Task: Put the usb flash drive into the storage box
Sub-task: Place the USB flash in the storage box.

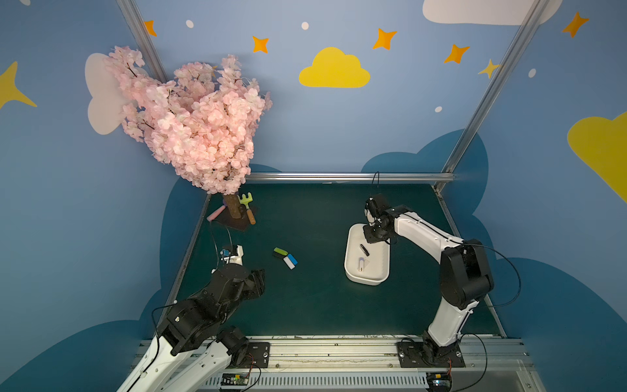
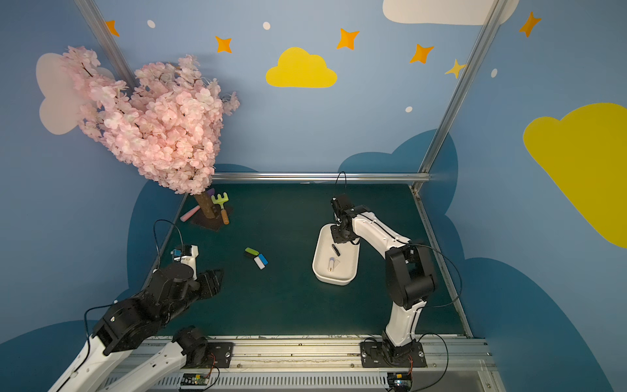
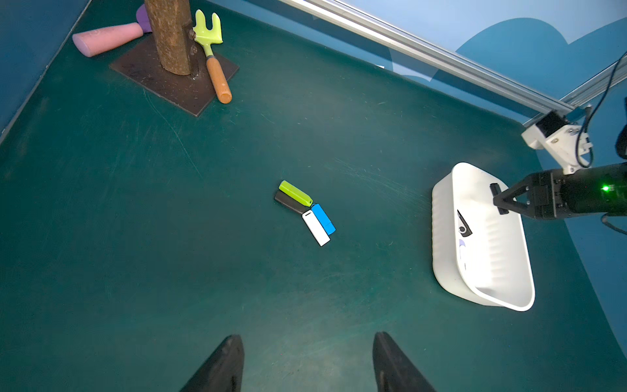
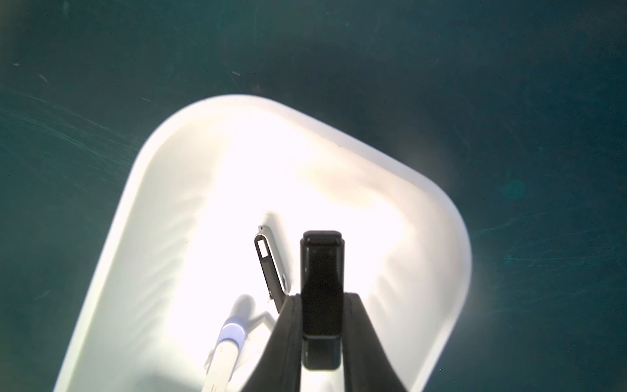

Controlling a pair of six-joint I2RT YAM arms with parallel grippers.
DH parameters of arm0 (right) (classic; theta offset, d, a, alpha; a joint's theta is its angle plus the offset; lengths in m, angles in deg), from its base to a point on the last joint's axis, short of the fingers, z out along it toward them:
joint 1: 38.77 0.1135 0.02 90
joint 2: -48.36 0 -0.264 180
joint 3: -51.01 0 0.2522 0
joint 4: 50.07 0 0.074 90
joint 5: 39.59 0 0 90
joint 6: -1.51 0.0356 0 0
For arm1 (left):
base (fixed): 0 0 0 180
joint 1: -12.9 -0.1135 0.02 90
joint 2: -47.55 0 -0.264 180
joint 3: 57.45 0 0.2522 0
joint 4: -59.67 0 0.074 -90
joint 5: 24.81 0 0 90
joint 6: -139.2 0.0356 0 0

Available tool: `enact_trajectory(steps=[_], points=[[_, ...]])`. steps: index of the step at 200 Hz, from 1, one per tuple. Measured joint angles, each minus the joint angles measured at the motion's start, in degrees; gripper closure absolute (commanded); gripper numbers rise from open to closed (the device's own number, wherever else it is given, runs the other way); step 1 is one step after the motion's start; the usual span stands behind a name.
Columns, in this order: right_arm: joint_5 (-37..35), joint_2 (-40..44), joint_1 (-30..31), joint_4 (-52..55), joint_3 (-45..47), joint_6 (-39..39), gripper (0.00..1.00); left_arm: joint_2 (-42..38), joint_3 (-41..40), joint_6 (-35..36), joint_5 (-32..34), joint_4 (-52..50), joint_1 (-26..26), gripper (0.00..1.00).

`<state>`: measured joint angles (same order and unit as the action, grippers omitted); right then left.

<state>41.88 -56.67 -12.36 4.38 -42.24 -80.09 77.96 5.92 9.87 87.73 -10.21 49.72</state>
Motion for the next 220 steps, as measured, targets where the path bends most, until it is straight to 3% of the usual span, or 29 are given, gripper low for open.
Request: enact_trajectory(steps=[59, 90, 183, 220], points=[[-0.1, -5.1, 0.2, -0.5, 0.0, 0.9, 0.87, 0.0, 0.0, 0.0, 0.0, 0.0, 0.1, 0.36], [0.0, -6.8, 0.2, -0.7, 0.0, 1.2, 0.79, 0.0, 0.0, 0.0, 0.0, 0.0, 0.7, 0.36], [0.2, -7.8, 0.2, -1.0, 0.0, 2.3, 0.66, 0.4, 0.0, -0.2, 0.2, 0.0, 1.8, 0.35], [0.2, -7.4, 0.3, -1.0, 0.0, 2.7, 0.66, 0.9, 0.0, -0.2, 0.2, 0.0, 1.8, 0.35]])
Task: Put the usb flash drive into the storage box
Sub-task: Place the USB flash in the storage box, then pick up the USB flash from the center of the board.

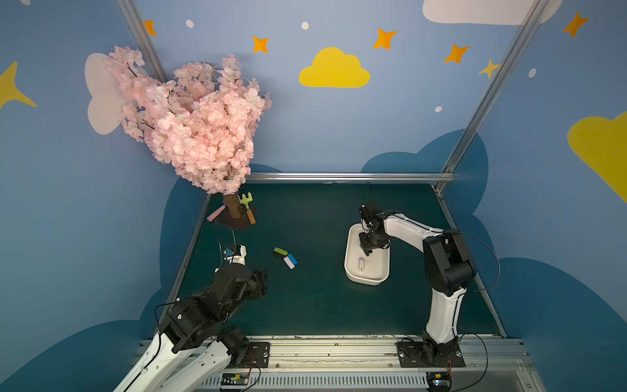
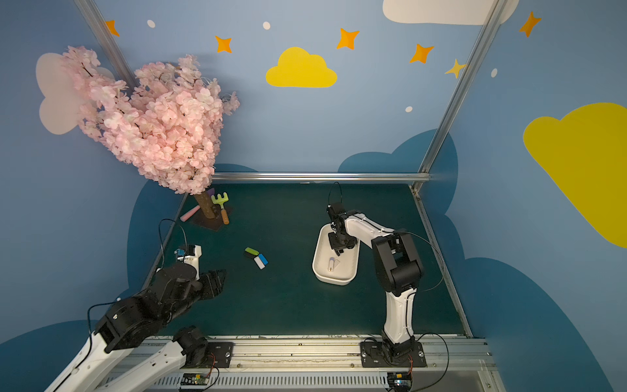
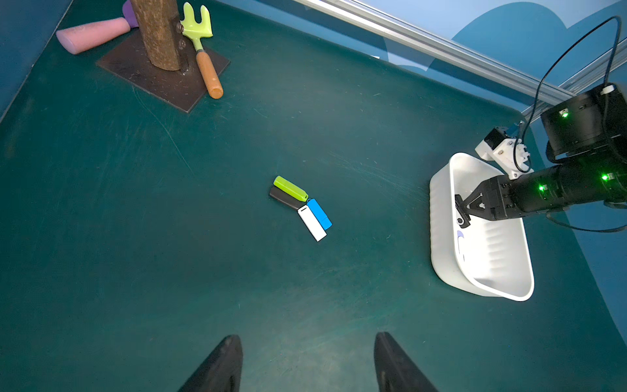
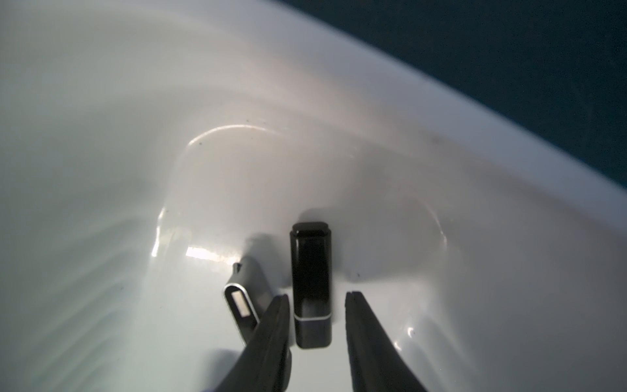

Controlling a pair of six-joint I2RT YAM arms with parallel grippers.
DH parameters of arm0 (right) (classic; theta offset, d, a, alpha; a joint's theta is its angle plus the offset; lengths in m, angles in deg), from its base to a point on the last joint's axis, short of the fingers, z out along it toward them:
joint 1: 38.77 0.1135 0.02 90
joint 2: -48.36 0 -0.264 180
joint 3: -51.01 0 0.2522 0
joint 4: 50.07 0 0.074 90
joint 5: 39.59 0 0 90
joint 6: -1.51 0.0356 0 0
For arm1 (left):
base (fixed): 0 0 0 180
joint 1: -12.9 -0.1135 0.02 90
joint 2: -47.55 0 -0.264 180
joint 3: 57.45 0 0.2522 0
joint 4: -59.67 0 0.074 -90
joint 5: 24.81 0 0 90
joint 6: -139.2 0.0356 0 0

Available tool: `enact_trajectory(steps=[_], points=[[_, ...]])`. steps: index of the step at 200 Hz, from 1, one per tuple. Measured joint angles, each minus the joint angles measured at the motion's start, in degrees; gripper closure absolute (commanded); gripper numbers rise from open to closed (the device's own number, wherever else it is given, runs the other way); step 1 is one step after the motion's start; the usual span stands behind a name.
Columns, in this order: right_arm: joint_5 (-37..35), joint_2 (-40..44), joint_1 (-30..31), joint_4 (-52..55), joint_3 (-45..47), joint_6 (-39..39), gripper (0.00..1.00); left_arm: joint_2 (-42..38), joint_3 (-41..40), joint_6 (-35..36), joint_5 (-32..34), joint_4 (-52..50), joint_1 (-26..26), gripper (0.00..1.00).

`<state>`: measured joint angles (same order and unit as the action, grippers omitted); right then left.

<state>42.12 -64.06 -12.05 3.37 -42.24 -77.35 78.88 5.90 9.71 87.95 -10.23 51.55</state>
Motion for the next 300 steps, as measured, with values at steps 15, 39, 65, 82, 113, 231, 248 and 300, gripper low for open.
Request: enact_trajectory(steps=[15, 39, 65, 82, 113, 231, 248, 300], points=[[-0.1, 1.9, 0.2, 0.0, 0.6, 0.2, 0.66, 0.1, 0.0, 0.0, 0.0, 0.0, 0.0, 0.35], [-0.7, 9.3, 1.0, -1.4, 3.7, 0.2, 0.65, 0.2, 0.0, 0.0, 0.1, 0.0, 0.0, 0.35], [-1.7, 22.9, 1.9, -5.6, 9.5, 0.1, 0.59, 0.8, -1.0, 0.0, -0.3, 0.7, -0.7, 0.34], [-2.6, 32.5, 2.3, -10.1, 14.3, -0.3, 0.29, 3.0, -2.2, -0.1, -1.4, 2.4, -2.1, 0.34], [-2.5, 48.5, 1.8, -25.0, 27.7, 0.9, 0.02, 14.3, -4.7, -0.5, -4.1, 8.7, -4.1, 0.35], [11.2, 49.5, 1.9, -38.1, 34.1, 1.1, 0.07, 63.9, 10.3, 0.0, -15.6, 24.5, -13.9, 0.46], [11.5, 49.5, 1.9, -38.6, 34.6, 1.6, 0.07, 67.1, 11.4, 0.5, -16.0, 24.7, -14.2, 0.47], [11.6, 47.3, 1.9, -38.9, 34.7, 2.0, 0.07, 70.2, 12.1, 0.7, -15.5, 24.8, -15.6, 0.49]])
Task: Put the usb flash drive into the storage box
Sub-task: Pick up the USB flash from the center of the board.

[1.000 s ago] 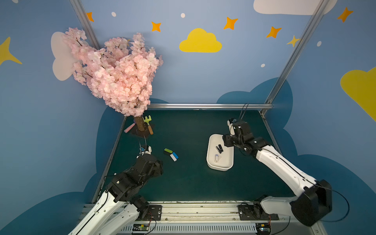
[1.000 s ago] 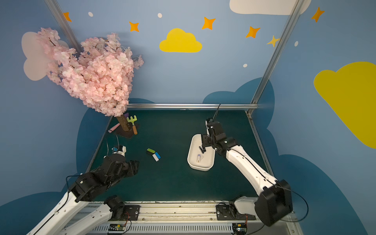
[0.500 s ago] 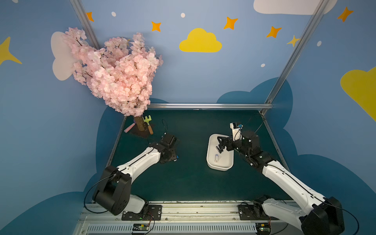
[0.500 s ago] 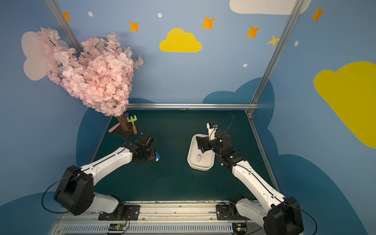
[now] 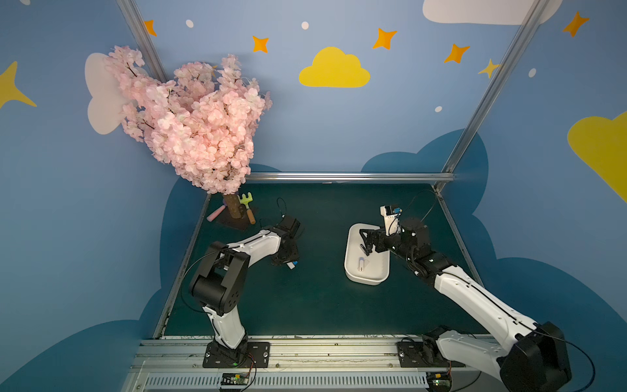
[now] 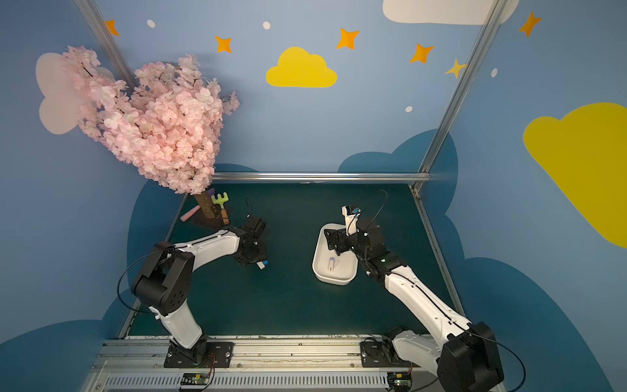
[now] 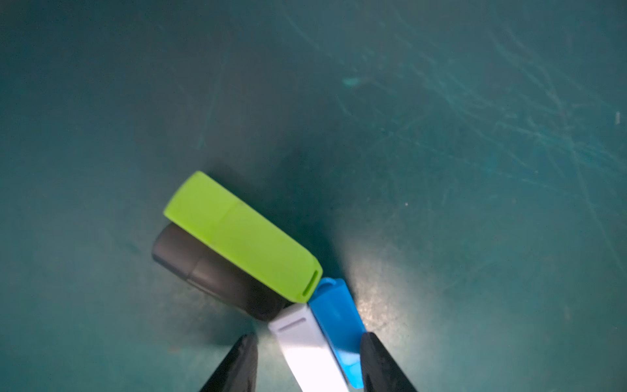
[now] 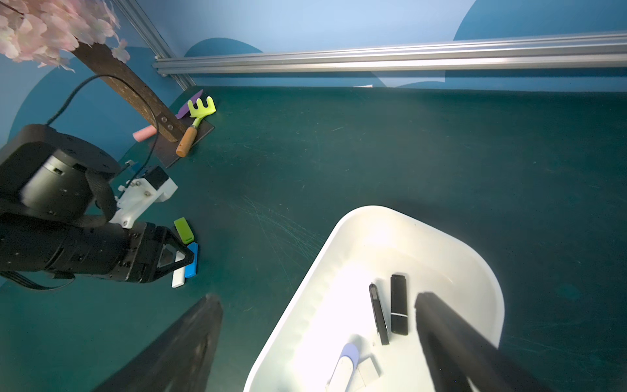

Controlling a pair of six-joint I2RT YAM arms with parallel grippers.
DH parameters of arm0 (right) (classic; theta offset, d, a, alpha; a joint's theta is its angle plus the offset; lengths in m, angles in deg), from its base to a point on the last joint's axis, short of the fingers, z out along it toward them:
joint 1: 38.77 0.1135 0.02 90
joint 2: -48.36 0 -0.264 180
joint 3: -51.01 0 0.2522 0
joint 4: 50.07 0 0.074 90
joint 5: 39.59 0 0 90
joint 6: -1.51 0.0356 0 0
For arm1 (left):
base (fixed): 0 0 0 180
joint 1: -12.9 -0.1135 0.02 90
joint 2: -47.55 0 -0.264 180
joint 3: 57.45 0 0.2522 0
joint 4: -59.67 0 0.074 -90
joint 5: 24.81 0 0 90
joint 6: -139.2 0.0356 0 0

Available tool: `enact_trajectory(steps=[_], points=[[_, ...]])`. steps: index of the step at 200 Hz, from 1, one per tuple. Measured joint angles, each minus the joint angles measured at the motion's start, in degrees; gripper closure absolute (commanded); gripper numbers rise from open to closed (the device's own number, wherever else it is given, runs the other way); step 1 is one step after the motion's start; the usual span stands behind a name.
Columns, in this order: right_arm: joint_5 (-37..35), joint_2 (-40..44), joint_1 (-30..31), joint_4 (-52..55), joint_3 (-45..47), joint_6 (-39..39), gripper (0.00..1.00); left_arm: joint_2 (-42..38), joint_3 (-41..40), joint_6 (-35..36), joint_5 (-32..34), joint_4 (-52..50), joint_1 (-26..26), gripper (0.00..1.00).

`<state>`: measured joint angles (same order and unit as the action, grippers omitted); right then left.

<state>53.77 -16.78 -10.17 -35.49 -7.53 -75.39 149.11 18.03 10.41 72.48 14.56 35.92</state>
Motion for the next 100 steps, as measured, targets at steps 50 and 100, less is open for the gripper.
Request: enact_trajectory(steps=[50, 100], points=[[0.3, -1.2, 0.0, 0.0, 0.0, 0.0, 0.07, 0.0, -0.2, 0.0, 0.0, 0.5, -0.5, 0.52], [0.3, -2.3, 0.0, -0.1, 0.0, 0.0, 0.07, -2.3, -3.4, 0.0, 0.1, 1.9, -0.5, 0.52]])
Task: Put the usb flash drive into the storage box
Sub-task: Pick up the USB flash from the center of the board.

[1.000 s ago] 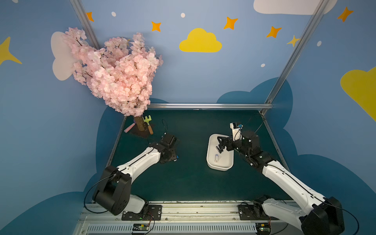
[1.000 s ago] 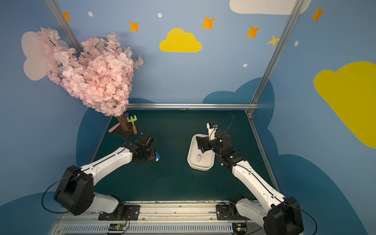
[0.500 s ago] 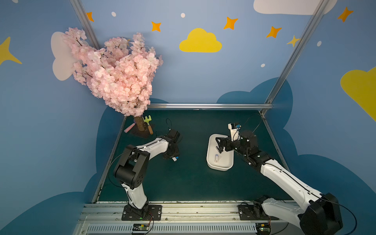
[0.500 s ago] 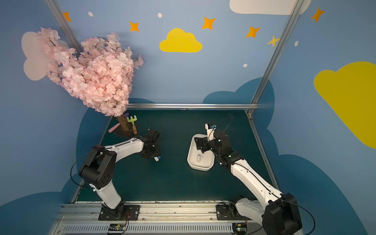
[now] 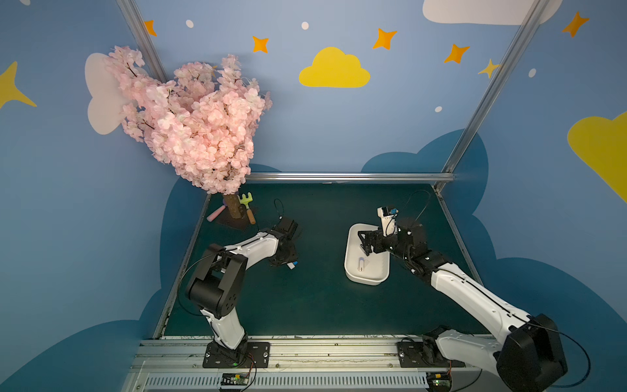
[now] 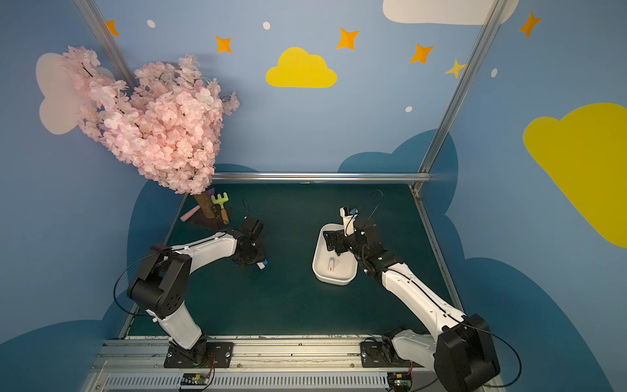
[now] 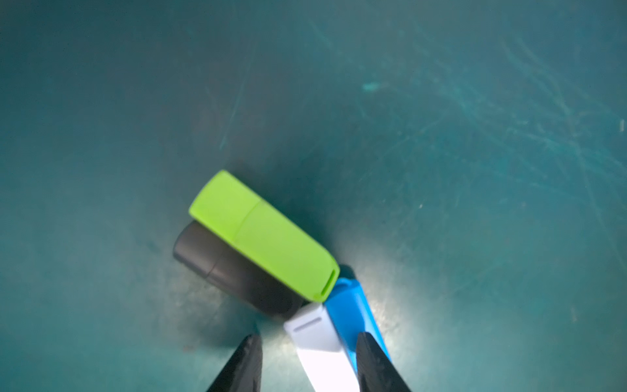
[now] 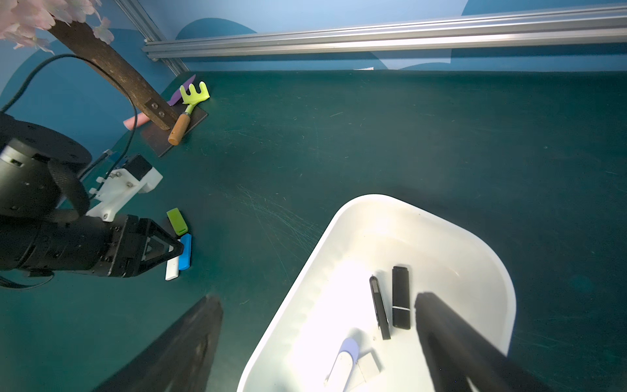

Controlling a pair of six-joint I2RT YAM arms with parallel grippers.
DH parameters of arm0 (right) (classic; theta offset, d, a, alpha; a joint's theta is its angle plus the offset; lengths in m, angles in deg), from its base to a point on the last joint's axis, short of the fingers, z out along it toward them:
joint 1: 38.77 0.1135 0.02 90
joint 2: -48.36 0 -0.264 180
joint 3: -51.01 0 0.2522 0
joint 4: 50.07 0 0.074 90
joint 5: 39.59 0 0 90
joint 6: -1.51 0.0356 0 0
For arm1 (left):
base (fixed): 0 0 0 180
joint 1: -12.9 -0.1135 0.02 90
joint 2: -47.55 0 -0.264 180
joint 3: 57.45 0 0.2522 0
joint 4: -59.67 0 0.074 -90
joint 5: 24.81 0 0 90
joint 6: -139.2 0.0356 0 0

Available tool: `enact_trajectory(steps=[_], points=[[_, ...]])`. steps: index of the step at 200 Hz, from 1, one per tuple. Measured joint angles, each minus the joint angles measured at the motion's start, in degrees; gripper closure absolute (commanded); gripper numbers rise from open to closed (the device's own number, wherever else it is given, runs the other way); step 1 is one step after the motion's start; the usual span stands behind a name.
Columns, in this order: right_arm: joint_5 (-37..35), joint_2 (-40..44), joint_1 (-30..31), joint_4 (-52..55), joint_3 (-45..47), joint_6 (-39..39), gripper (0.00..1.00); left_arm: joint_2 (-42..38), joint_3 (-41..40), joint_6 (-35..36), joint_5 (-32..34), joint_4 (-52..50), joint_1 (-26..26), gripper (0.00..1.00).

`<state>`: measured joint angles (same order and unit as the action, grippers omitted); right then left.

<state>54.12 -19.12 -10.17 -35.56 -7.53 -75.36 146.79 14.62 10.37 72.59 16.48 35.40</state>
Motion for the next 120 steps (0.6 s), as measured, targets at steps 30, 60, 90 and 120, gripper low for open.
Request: enact_trajectory(steps=[30, 60, 90, 120], points=[[0.2, -0.5, 0.0, 0.0, 0.0, 0.1, 0.08, -1.4, -2.5, 0.0, 0.1, 0.7, 0.0, 0.52], [0.4, -0.7, 0.0, 0.0, 0.0, 0.1, 0.08, -1.4, -2.5, 0.0, 0.0, 0.9, -0.1, 0.52], [0.4, -0.7, 0.0, 0.0, 0.0, 0.2, 0.08, -1.4, -2.5, 0.0, 0.2, 0.9, -0.1, 0.54], [0.5, -0.8, 0.0, 0.0, 0.0, 0.2, 0.08, -1.4, -2.5, 0.3, 0.6, 0.5, -0.2, 0.65]])
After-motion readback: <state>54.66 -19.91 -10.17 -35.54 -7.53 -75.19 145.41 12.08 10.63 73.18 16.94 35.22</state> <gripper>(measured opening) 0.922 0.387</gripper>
